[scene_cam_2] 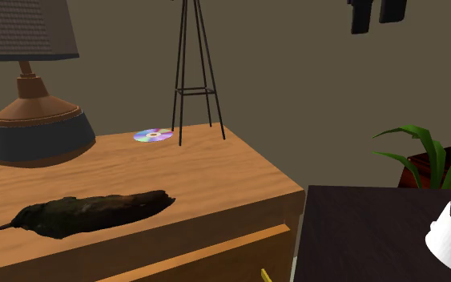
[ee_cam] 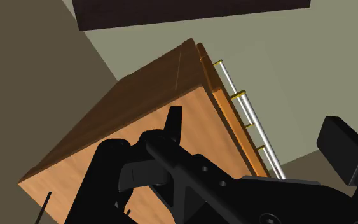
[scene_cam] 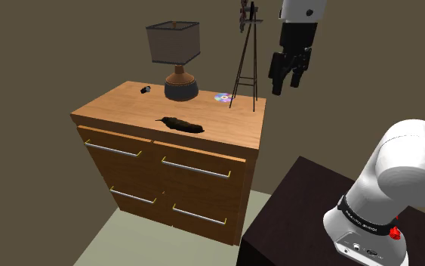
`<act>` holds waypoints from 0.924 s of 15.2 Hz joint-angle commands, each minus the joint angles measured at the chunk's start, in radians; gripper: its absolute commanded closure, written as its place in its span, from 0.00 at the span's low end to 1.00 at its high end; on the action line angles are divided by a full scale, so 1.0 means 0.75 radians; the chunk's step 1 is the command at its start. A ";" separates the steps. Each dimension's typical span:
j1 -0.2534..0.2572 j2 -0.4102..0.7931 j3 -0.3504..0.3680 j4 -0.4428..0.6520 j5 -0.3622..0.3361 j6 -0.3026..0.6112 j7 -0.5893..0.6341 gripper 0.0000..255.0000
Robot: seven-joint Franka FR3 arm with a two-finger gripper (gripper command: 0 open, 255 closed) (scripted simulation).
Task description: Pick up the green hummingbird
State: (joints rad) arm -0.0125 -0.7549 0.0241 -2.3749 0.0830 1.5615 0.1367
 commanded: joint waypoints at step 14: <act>0.055 0.555 0.016 0.105 0.008 0.547 -0.162 0.00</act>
State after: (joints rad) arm 0.0252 -0.3774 0.0339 -2.3109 0.0877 1.9405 0.0234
